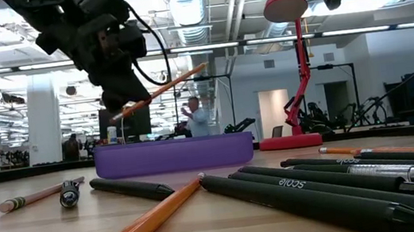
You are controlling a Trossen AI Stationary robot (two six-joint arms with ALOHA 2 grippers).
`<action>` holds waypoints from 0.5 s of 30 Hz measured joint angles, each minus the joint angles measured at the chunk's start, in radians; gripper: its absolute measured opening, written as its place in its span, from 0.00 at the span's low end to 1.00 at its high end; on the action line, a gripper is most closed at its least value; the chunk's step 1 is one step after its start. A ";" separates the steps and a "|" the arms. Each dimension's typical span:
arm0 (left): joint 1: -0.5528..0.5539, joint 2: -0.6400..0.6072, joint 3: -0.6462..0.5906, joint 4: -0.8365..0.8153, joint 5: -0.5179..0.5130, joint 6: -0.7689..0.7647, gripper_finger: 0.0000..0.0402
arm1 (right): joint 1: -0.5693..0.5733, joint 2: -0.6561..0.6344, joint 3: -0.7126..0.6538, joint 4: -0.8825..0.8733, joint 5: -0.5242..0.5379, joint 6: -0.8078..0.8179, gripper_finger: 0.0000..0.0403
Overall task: Pick & place school supplies into a supply box
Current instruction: Put the orange pencil into the purple supply box
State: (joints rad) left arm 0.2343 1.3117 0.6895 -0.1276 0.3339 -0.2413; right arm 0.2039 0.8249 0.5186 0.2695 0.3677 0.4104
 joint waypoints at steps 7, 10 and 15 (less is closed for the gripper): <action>-0.013 0.107 0.009 0.017 -0.054 0.034 0.00 | -0.010 0.000 0.000 0.000 0.000 0.000 0.35; -0.021 0.156 0.037 0.009 -0.054 0.034 0.01 | -0.009 0.000 0.000 0.000 0.000 0.000 0.35; -0.022 0.188 0.092 -0.100 -0.086 0.080 0.08 | -0.008 0.000 0.000 0.000 -0.006 0.007 0.35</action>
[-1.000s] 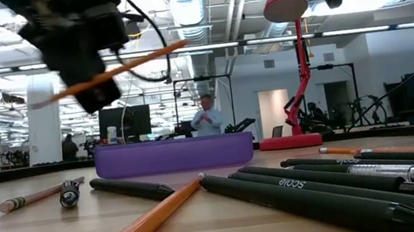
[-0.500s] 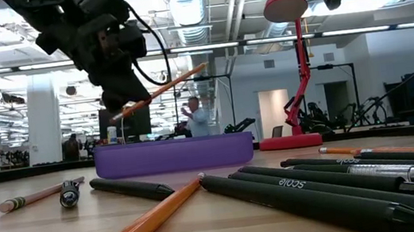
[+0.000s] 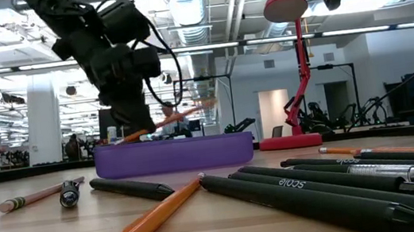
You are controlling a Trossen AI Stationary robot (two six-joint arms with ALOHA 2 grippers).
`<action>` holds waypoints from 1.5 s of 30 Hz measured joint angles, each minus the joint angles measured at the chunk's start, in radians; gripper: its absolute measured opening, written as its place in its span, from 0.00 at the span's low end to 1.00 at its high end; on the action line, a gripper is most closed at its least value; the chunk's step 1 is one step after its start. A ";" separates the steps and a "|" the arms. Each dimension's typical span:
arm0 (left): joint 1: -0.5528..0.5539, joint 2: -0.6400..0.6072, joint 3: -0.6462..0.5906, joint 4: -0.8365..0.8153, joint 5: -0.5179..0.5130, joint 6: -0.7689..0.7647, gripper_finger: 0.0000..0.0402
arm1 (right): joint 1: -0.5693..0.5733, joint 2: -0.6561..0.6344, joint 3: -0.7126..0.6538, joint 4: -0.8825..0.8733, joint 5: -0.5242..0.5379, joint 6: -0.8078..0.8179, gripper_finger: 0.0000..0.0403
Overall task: Pick & place school supplies into a supply box
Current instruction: Put the orange pencil into the purple supply box
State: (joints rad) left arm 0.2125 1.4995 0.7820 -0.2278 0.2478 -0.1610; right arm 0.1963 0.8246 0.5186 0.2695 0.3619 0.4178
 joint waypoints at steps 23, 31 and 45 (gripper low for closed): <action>-0.066 -0.012 0.285 -0.219 0.098 0.093 0.26 | 0.026 0.042 0.000 -0.510 -0.078 0.548 0.34; -0.167 -0.123 0.297 -0.391 -0.083 0.068 0.26 | 0.045 0.285 0.014 -0.558 -0.137 0.806 0.27; -0.399 -0.425 0.295 -0.676 -0.490 -0.185 0.26 | 0.037 0.677 0.222 -0.737 -0.233 0.838 0.28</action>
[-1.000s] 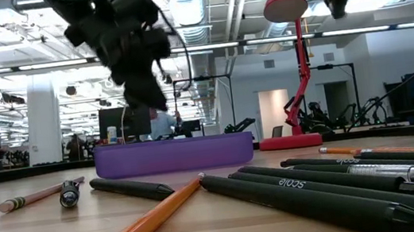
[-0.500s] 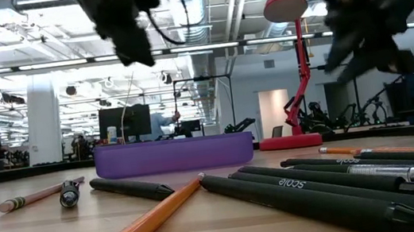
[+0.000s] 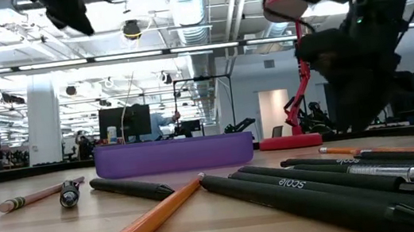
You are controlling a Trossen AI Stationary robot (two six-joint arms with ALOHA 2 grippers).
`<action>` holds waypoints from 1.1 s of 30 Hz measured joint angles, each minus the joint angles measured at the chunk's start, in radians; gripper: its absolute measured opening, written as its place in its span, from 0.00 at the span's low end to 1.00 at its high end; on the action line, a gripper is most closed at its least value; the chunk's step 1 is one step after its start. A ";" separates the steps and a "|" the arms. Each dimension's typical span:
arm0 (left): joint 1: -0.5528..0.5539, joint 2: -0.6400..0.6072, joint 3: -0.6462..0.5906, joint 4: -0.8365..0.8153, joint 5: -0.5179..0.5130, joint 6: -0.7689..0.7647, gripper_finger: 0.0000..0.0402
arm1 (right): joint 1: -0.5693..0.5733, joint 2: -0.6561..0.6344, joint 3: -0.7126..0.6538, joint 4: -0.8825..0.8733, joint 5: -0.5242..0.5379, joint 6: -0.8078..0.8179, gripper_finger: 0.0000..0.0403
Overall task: Pick & place school supplies into a supply box
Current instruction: Put the orange pencil into the purple supply box
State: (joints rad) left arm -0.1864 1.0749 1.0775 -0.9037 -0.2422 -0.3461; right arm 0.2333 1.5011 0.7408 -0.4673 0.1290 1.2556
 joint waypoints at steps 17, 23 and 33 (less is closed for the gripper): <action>-0.181 -0.074 0.000 -0.059 -0.235 -0.154 0.26 | -0.007 0.144 0.097 -0.113 -0.031 -0.023 0.34; -0.198 -0.071 0.000 -0.058 -0.242 -0.168 0.26 | -0.048 0.184 0.102 -0.117 -0.112 -0.096 0.27; -0.228 -0.071 0.000 -0.060 -0.254 -0.205 0.26 | -0.099 0.209 0.108 -0.151 -0.142 -0.150 0.12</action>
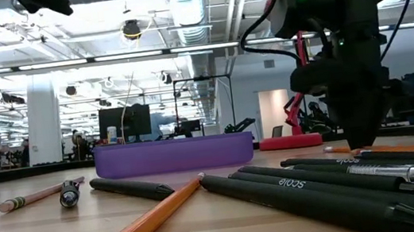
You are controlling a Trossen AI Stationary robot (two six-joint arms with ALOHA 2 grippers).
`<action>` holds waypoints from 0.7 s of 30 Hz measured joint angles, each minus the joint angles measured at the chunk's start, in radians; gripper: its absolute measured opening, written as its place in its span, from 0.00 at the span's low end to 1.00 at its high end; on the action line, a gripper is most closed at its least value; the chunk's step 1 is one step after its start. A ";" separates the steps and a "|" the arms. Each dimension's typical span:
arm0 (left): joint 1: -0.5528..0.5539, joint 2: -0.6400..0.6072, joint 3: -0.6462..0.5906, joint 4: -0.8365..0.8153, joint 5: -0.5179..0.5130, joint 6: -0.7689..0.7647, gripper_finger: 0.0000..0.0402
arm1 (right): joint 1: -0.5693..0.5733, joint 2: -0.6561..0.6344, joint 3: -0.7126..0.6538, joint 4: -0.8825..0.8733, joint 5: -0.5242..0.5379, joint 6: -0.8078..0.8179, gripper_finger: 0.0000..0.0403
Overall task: Pick & place school supplies into a supply box
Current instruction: Put the orange pencil into the purple supply box
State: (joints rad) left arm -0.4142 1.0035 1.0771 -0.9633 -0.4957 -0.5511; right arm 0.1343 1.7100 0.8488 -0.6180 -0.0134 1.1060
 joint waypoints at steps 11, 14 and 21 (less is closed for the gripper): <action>-0.001 0.000 0.000 0.012 -0.016 -0.009 0.26 | -0.059 -0.008 -0.007 0.027 -0.038 -0.163 0.01; -0.001 0.000 0.000 0.012 -0.016 -0.013 0.26 | -0.081 -0.008 -0.009 0.061 -0.078 -0.226 0.01; -0.001 0.000 0.000 0.012 0.002 -0.029 0.26 | -0.144 -0.094 -0.016 0.191 -0.082 -0.319 0.00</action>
State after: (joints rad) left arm -0.4152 1.0035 1.0771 -0.9512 -0.4938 -0.5806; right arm -0.0092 1.6161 0.8325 -0.4274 -0.0957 0.7868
